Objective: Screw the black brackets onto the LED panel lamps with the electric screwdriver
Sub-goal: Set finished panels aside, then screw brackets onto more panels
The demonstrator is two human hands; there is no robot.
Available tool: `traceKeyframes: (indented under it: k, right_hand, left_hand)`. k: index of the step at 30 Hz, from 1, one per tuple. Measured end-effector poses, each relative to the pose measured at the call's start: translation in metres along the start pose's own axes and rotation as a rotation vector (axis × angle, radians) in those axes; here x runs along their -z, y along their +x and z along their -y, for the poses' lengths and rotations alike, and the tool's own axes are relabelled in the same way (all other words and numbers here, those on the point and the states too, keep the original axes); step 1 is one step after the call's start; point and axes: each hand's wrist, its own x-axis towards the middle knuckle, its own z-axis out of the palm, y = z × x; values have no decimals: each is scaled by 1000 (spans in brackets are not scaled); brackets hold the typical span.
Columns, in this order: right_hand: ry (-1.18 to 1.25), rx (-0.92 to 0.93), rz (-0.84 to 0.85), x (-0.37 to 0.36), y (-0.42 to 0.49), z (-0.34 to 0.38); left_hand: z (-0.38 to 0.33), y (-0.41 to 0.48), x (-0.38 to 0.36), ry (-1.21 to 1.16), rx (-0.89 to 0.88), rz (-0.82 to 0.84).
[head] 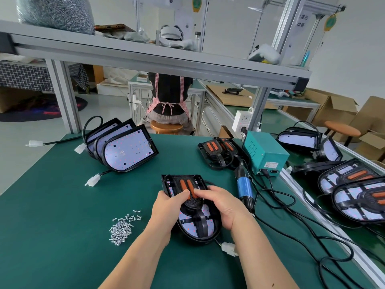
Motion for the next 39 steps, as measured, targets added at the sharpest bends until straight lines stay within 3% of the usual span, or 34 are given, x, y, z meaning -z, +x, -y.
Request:
traceKeyframes:
  k: [7,15,24,32,39]
  right_hand:
    - [-67,-8,67,0,1,2]
    - [-226,29,22,-8,-1,11]
    - [-49,-21,7,-14,2,4]
    - [-46,-25,34,-17,-2,5]
    - [-40,153,-93,-1,-15,22]
  left_hand:
    - [0,-6,-2,3,-63,-26]
    - [2,-11,3,-71,-90,-74]
    - [11,-3,11,-292,-92,-50]
    - [14,-3,11,-237,-164,-79]
    - [22,-17,6,-52,-378,-25]
